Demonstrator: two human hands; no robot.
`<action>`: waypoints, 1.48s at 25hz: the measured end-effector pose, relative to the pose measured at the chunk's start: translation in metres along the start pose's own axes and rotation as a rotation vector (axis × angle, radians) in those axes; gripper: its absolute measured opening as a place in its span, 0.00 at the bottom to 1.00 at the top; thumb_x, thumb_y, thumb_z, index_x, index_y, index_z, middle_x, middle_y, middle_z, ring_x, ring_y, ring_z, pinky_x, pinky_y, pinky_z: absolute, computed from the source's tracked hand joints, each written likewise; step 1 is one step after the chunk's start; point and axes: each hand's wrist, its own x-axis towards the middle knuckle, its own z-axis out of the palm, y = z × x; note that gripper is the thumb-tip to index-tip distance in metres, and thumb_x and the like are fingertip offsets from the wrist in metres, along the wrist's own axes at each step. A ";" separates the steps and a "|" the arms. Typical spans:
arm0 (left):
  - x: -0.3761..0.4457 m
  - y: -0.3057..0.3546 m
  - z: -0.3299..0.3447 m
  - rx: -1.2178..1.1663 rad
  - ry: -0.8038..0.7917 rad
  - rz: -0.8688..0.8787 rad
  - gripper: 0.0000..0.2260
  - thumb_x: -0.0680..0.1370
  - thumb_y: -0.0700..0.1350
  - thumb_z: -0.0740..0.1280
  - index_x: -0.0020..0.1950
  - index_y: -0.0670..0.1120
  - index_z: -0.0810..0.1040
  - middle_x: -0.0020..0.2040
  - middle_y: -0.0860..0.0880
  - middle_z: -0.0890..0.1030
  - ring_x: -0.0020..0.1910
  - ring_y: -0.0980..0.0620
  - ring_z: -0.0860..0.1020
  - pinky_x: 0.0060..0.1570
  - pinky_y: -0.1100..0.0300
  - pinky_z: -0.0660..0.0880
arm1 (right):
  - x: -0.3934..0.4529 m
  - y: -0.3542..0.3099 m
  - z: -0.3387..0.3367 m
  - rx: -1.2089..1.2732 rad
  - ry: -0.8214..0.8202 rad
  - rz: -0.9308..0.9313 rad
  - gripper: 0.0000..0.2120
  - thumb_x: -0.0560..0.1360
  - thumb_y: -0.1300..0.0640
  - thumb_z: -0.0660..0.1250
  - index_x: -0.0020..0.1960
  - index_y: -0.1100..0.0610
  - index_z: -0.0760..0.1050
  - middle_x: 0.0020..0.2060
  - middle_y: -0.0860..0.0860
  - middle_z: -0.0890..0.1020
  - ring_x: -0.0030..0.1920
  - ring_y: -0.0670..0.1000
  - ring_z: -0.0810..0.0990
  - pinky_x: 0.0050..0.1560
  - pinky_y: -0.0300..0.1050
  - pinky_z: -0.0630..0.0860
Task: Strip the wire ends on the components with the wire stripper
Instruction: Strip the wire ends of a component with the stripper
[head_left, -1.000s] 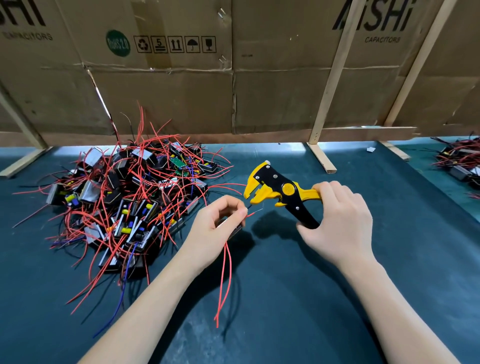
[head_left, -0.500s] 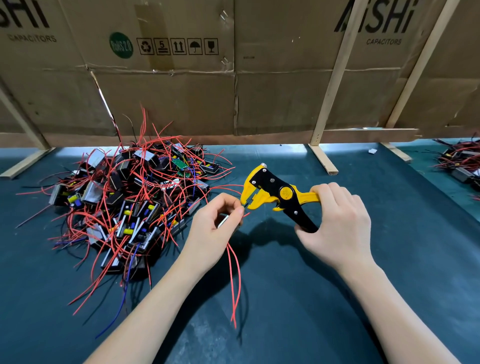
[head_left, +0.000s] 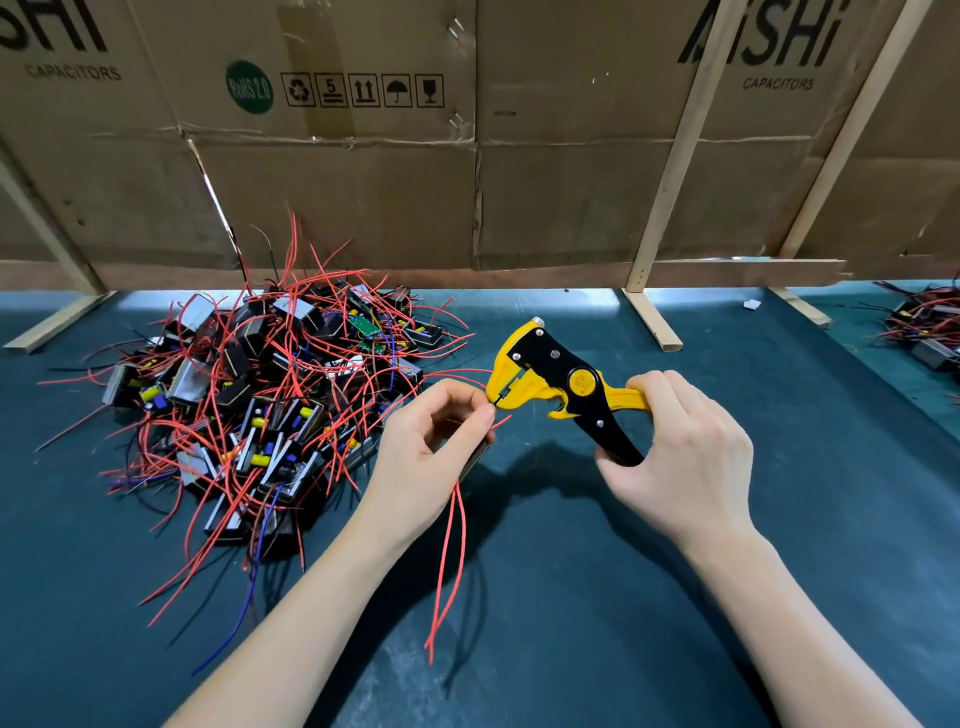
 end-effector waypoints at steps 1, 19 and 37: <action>0.000 0.000 -0.002 0.009 -0.012 0.009 0.03 0.76 0.42 0.66 0.44 0.45 0.78 0.37 0.55 0.79 0.37 0.57 0.78 0.43 0.68 0.72 | 0.000 0.000 0.000 0.004 0.013 -0.010 0.15 0.61 0.53 0.68 0.45 0.58 0.76 0.36 0.49 0.76 0.34 0.56 0.73 0.32 0.44 0.66; 0.002 0.001 -0.008 0.126 -0.058 0.051 0.04 0.77 0.42 0.67 0.43 0.43 0.79 0.35 0.52 0.81 0.36 0.57 0.77 0.43 0.68 0.73 | 0.001 0.003 -0.003 -0.035 0.037 -0.032 0.10 0.63 0.55 0.71 0.41 0.58 0.76 0.32 0.50 0.74 0.31 0.56 0.72 0.28 0.47 0.68; 0.002 0.001 -0.005 0.053 -0.103 -0.046 0.04 0.76 0.44 0.66 0.43 0.44 0.78 0.34 0.53 0.80 0.37 0.55 0.78 0.46 0.62 0.75 | -0.002 0.001 -0.002 -0.015 -0.074 0.084 0.11 0.60 0.52 0.69 0.32 0.59 0.73 0.23 0.52 0.73 0.24 0.60 0.71 0.28 0.41 0.64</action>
